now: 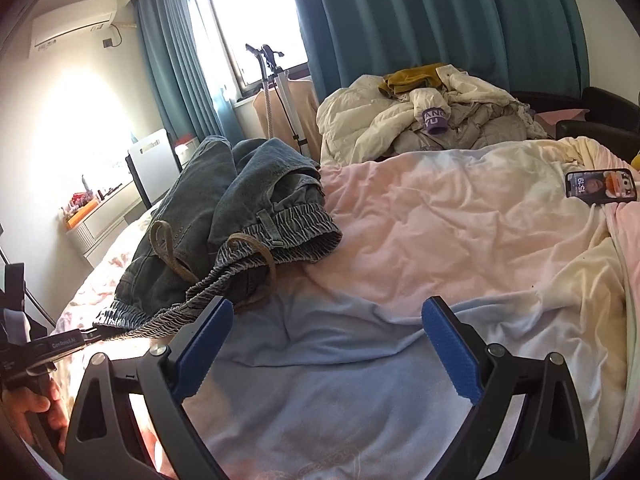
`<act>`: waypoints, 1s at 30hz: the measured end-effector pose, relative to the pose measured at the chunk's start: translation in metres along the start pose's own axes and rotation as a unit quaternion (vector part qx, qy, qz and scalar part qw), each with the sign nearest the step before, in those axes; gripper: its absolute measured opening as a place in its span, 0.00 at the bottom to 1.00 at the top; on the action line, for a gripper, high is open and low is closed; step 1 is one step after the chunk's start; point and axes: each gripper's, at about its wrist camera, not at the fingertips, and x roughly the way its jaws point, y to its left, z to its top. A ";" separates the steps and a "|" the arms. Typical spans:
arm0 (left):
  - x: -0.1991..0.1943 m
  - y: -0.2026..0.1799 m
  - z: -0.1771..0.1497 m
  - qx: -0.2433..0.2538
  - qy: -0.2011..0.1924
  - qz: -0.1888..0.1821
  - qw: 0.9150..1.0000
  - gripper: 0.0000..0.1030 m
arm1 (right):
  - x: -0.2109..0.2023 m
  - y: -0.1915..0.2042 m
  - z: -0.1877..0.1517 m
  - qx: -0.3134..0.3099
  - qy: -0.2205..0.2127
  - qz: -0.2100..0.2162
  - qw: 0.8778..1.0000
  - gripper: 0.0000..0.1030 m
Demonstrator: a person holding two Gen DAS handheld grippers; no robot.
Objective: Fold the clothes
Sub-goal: 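Lift the waistband with the left tool while the right tool grasps the waistband edge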
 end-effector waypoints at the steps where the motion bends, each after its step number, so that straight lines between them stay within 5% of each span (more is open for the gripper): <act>1: 0.001 0.001 0.000 -0.003 0.000 -0.005 1.000 0.07 | 0.003 0.000 0.000 0.003 0.007 0.001 1.000 0.89; 10: -0.005 0.010 -0.005 -0.022 0.001 -0.041 0.999 0.12 | 0.062 0.008 0.006 -0.038 0.067 -0.005 0.997 0.48; 21: 0.000 0.026 -0.009 -0.091 0.003 -0.015 0.996 0.35 | 0.128 -0.004 0.026 -0.042 0.075 0.003 0.996 0.48; 30: 0.014 -0.001 -0.011 -0.039 -0.012 0.000 0.999 0.36 | 0.170 -0.004 0.038 -0.062 0.083 -0.006 0.995 0.49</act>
